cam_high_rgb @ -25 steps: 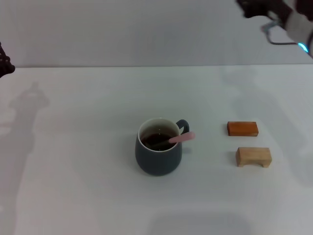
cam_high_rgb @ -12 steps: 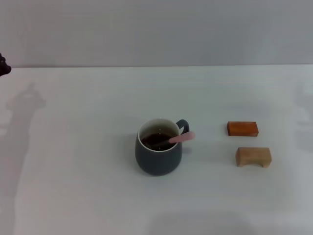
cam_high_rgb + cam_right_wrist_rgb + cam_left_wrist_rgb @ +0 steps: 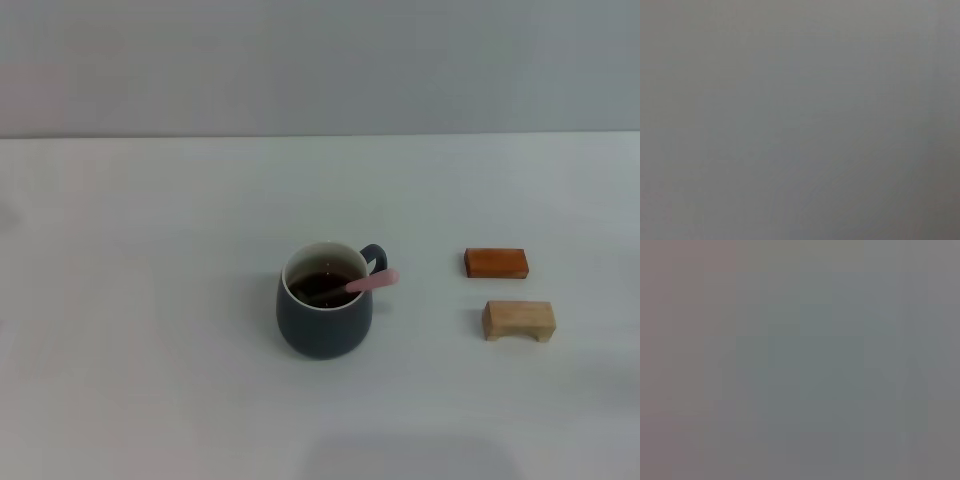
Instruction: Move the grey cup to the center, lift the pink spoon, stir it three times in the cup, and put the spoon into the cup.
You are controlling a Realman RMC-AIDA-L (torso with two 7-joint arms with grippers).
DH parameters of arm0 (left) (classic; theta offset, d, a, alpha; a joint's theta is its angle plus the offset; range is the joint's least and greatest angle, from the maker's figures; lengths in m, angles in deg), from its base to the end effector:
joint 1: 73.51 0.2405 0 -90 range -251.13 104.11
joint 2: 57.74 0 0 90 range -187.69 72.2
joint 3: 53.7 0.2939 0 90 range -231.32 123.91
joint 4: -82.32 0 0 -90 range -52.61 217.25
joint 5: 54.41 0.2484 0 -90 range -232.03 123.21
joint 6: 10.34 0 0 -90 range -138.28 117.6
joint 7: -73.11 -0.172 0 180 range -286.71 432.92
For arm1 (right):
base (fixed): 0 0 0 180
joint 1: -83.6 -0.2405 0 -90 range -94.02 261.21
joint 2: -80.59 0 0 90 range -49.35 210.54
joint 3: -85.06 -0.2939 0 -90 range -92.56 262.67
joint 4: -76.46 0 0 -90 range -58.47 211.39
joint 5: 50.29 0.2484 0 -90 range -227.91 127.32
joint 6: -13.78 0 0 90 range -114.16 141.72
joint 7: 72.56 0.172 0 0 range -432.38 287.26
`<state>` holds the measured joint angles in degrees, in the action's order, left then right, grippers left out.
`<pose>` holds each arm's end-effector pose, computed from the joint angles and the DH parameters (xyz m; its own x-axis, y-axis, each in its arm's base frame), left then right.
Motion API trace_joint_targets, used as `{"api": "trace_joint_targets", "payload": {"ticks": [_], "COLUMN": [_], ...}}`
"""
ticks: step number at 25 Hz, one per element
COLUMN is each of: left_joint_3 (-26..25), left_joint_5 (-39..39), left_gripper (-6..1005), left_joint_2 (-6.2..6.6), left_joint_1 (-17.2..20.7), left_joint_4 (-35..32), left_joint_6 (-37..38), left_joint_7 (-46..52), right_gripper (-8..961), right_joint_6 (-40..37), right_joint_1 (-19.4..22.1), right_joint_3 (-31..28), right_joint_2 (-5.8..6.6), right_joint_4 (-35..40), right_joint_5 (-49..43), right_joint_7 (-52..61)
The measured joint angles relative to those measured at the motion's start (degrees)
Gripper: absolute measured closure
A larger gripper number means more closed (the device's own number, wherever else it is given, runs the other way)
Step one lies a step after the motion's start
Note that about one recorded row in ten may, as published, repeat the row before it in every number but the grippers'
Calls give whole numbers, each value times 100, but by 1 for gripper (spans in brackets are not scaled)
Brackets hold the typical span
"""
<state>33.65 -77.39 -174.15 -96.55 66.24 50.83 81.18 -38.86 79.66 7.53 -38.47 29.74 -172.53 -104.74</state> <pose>-0.4143 0.4176 0.0472 0.6881 -0.1680 0.7059 0.7256 0.1671 -0.6676 0.4212 0.3543 0.0468 0.7944 0.0154 -0.6072 -0.5411 0.4721 -0.6959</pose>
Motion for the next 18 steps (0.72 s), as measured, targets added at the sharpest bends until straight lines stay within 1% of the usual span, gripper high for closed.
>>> {"api": "trace_joint_targets", "payload": {"ticks": [1, 2, 3, 4, 8, 12, 18], "left_joint_3": [-142, -142, -206, -268, -381, -387, -386], "left_joint_5": [1, 1, 5, 5, 6, 13, 14], "left_gripper": [1001, 1001, 1001, 1001, 1001, 1001, 1001], "left_joint_2": [106, 106, 184, 212, 245, 239, 233], "left_joint_1": [37, 37, 53, 46, -6, 12, 26], "left_joint_4": [51, 51, 95, 151, 289, 302, 296], "left_joint_6": [3, 3, -11, -21, -38, -26, -10], "left_joint_7": [-16, -16, -61, -94, -147, -160, -163], "right_gripper": [574, 574, 574, 574, 574, 574, 574], "right_joint_6": [-97, -172, -230, -288, -308, -405, -448], "right_joint_1": [2, 1, -9, -40, -113, -192, -247], "right_joint_3": [-8, -10, -13, -13, -12, -3, 34], "right_joint_2": [-1, -5, -9, -12, -9, -7, 2], "right_joint_4": [101, 173, 240, 354, 519, 694, 789], "right_joint_5": [41, 82, 142, 276, 377, 385, 386], "right_joint_7": [1, 1, 1, 3, 64, 271, 284]}}
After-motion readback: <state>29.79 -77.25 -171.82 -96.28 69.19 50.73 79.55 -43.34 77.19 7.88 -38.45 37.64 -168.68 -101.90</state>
